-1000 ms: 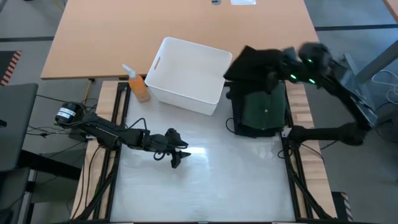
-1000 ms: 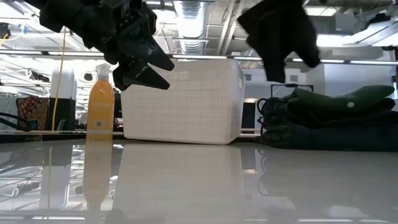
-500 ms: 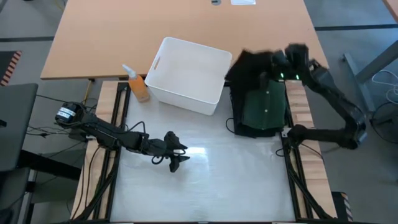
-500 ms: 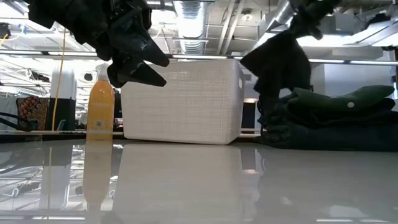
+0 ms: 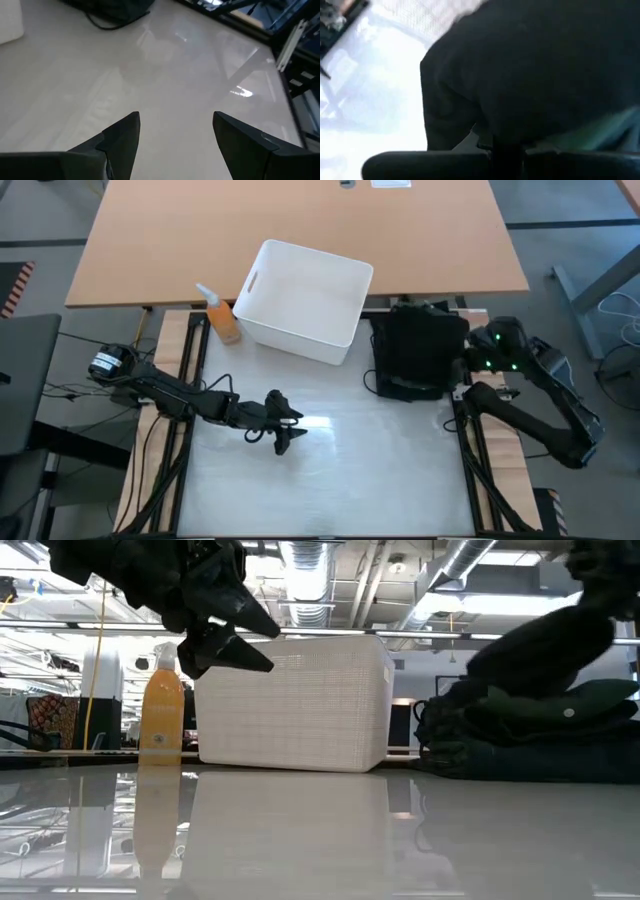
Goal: Fold laundry
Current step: Stack the black shirt on top of the green polo
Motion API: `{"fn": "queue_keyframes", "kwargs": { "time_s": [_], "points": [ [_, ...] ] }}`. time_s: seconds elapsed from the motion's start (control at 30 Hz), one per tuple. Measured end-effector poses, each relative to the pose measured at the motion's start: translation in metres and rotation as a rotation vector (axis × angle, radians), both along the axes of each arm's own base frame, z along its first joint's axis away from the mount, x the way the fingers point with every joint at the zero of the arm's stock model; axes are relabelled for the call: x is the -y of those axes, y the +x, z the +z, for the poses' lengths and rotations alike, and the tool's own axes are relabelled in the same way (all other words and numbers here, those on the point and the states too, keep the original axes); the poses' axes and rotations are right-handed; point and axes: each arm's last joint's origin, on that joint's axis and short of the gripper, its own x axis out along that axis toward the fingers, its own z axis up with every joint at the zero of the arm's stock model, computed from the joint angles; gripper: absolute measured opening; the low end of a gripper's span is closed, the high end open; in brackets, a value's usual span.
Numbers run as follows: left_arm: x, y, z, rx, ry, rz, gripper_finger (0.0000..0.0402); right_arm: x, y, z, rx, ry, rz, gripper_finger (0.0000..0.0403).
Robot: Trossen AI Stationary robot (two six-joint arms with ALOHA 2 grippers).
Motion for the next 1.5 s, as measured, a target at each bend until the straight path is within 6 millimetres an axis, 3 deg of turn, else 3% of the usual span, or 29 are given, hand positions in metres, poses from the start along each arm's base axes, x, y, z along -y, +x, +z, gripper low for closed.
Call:
{"fn": "queue_keyframes", "kwargs": {
  "time_s": [0.17, 0.4, 0.53, 0.77, 1.1, 1.2, 1.37, 1.5],
  "points": [
    [0.0, 0.001, 0.002, 0.026, -0.016, 0.001, 0.0242, -0.015, -0.012, -0.009, -0.055, 0.117, -0.042, 0.0052],
    [0.004, 0.0, 0.002, 0.026, -0.033, -0.004, 0.0242, -0.005, -0.004, -0.011, -0.141, 0.202, -0.052, 0.019],
    [0.007, -0.001, 0.001, 0.017, -0.032, -0.02, 0.0242, 0.004, 0.002, 0.004, -0.232, 0.274, -0.056, 0.0247],
    [0.007, -0.001, 0.001, 0.015, -0.028, -0.023, 0.0242, 0.019, 0.012, 0.044, -0.268, 0.265, -0.103, 0.0253],
    [-0.001, 0.001, 0.001, 0.016, -0.019, 0.004, 0.0242, 0.042, 0.022, 0.083, -0.349, 0.065, -0.221, 0.0238],
    [-0.004, 0.002, 0.001, 0.016, -0.019, 0.015, 0.0242, 0.052, 0.033, 0.072, -0.364, 0.058, -0.206, 0.0236],
    [-0.005, 0.002, 0.001, 0.015, -0.013, 0.019, 0.0242, 0.063, 0.059, 0.021, -0.44, 0.118, -0.102, 0.0234],
    [-0.004, 0.005, -0.006, -0.01, -0.009, 0.013, 0.0242, 0.076, 0.078, -0.012, -0.386, 0.045, -0.096, 0.0234]
  ]
}}
